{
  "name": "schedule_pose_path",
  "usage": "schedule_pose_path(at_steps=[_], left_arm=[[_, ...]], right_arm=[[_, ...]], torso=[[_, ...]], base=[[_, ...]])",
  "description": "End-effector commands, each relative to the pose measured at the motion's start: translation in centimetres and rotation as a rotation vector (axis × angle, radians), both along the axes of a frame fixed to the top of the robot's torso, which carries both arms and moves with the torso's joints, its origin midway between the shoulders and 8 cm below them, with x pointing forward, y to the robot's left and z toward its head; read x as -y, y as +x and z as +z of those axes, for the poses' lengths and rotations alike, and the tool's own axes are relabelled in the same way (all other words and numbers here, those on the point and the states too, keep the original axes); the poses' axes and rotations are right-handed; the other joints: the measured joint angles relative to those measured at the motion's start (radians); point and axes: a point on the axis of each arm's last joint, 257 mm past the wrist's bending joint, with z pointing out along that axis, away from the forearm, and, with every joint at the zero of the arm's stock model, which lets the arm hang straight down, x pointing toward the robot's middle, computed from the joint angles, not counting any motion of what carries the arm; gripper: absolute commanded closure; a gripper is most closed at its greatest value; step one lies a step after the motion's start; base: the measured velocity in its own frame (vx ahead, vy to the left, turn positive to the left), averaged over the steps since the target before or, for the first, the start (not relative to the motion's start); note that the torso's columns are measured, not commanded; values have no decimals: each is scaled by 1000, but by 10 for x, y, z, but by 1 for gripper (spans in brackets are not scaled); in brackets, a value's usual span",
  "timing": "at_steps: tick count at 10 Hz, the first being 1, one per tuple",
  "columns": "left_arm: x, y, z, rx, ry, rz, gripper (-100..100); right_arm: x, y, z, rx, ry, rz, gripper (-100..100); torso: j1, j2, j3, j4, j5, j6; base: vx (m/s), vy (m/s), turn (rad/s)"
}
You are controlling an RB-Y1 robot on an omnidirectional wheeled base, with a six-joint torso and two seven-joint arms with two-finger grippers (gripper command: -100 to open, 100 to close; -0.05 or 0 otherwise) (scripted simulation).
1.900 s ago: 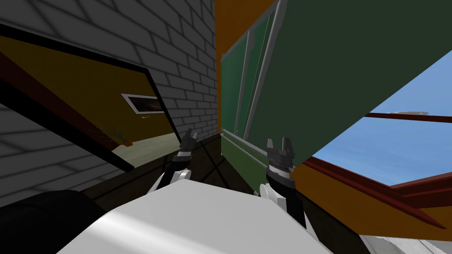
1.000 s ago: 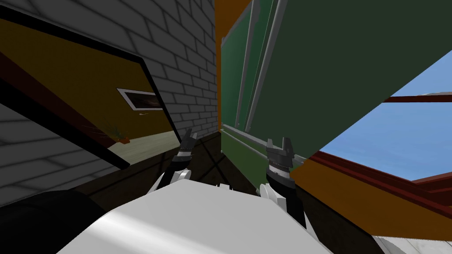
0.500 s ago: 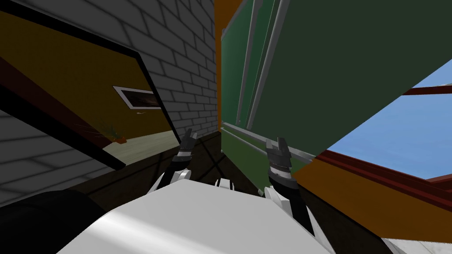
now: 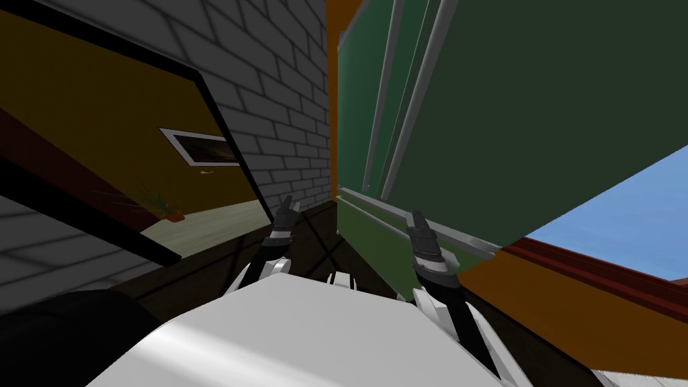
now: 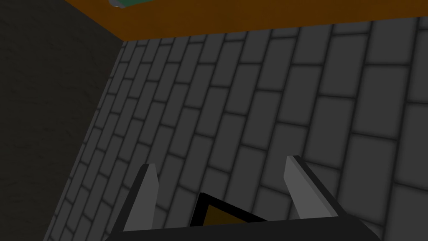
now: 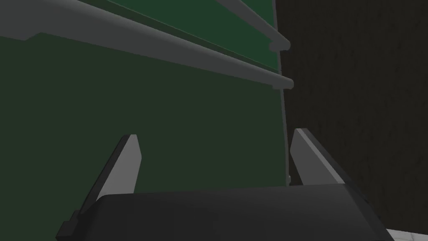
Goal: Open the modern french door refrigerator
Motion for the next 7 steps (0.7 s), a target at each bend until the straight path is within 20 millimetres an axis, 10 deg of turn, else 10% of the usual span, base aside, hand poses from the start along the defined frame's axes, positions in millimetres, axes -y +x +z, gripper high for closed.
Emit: schedule_pose_path(at_steps=[1, 7], left_arm=[[0, 0, 0, 0, 0, 0, 0], [0, 0, 0, 0, 0, 0, 0]], right_arm=[[0, 3, -8, -7, -168, -62, -100], [5, 13, -25, -6, -527, -189, -100]], torso=[[1, 0, 0, 0, 0, 0], [0, 0, 0, 0, 0, 0]], base=[[107, 85, -29], [90, 88, -29]])
